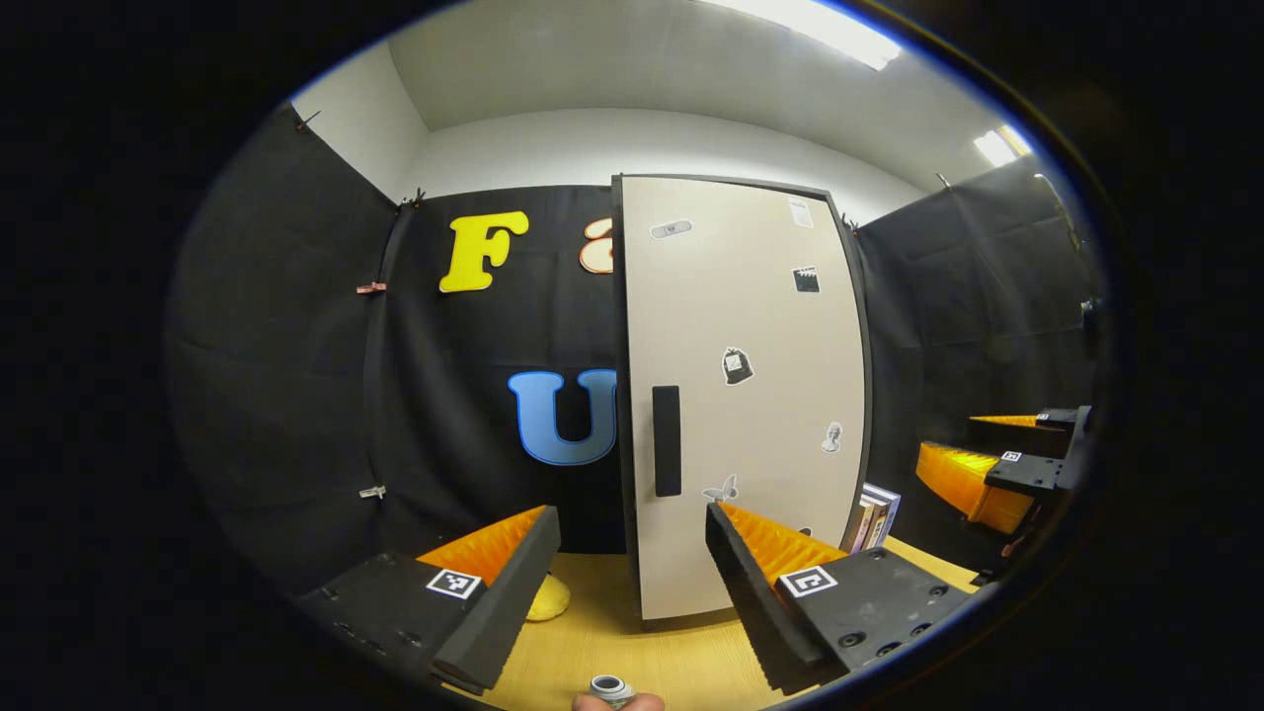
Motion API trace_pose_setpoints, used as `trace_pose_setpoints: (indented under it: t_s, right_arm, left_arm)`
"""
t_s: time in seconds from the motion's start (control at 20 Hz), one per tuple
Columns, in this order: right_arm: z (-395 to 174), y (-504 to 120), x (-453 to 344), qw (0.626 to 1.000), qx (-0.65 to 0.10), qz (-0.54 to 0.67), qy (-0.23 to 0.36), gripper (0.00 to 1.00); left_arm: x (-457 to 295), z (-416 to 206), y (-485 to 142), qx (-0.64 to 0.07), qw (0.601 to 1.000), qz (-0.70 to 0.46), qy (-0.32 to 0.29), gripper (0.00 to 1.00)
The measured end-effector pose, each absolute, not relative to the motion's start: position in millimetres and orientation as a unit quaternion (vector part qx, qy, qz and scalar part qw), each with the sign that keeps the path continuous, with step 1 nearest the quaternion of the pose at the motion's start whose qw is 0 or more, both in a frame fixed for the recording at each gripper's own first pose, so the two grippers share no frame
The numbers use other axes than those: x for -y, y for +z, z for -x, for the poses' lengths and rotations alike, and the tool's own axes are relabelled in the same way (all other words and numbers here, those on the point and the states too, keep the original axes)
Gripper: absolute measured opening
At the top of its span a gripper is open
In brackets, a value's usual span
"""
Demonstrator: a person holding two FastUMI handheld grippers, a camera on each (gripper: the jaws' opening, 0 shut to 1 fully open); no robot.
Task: Open the cabinet door with the right hand, grasp the bottle in the cabinet with the left hand and place it on the coaster, then close the cabinet door with the right hand.
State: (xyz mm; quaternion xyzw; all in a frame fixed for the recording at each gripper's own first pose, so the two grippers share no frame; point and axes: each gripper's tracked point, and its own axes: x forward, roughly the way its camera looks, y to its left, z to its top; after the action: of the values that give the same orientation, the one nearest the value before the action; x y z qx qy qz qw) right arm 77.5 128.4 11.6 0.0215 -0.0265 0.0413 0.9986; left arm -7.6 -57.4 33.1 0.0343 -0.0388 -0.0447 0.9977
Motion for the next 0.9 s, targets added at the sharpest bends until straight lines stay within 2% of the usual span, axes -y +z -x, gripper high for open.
trace_pose_setpoints:
  t_s: [0.9]
  right_arm:
    - [-78.2, 8.9, -125.1, 0.999, 0.029, -0.018, 0.039, 0.97]
  left_arm:
    - [63.7, 6.7, 31.7, 0.038, 0.998, -0.026, -0.051, 0.94]
